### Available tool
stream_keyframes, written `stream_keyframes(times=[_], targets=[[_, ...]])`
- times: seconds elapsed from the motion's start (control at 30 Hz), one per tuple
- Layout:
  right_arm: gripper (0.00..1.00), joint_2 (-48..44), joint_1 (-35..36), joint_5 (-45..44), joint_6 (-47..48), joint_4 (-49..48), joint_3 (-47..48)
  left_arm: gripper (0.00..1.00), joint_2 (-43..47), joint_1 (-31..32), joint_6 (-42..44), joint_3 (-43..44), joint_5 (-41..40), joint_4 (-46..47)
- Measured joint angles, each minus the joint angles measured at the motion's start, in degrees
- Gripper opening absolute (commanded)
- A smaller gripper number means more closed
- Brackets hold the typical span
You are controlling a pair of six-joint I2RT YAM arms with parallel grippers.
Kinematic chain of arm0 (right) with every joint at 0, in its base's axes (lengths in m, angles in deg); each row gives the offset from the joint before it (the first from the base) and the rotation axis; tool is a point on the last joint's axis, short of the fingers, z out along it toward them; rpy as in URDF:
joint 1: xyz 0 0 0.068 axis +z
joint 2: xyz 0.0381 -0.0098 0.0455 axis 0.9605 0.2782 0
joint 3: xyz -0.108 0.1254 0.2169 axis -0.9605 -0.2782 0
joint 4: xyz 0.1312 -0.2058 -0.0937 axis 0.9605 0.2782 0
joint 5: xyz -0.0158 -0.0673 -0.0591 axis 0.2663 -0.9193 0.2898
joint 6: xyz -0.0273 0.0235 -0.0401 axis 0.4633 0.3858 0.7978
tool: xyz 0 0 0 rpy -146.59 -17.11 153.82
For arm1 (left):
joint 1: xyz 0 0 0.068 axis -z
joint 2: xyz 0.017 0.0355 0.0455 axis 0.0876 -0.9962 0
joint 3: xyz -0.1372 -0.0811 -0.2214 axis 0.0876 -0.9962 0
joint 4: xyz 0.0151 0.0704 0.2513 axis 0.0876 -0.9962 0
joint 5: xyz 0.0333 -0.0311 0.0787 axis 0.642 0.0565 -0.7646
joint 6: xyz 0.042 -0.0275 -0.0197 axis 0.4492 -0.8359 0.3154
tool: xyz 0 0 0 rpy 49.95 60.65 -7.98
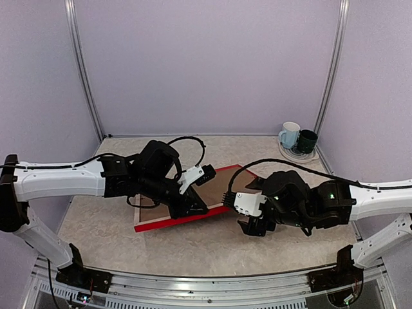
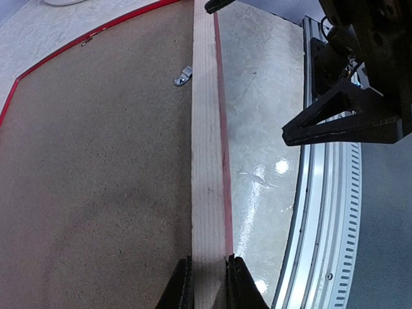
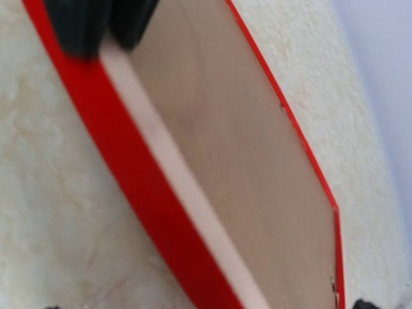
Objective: Put the photo into the frame
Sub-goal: Pick up the photo frame from the center of the board, then pass from the left arm to the right
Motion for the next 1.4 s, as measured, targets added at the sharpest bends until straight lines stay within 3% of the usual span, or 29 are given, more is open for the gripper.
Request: stream_keyframes(times=[0.3,0.93,1.2,1.4], targets=[[0.95,1.1,0.0,-5.0,4.3,0.0,0.0,0.00,0.8,-2.6,-0.7,4.5,3.8,-5.4],[0.78,3.3,0.0,-8.2,12.8,-5.3,0.6,0.00,1.3,-3.2,-1.6,5.4,6.1,-7.3],[0.49,9.6,0.0,-7.9,15.1,-6.9,2.2,0.00,1.3,-3.2,-2.0,5.3,6.7,-7.3],[0.47,14.0,0.0,-8.1,15.6,-7.1,5.7,0.00,1.3,-3.2,-2.2,4.9,7.0,-7.0]])
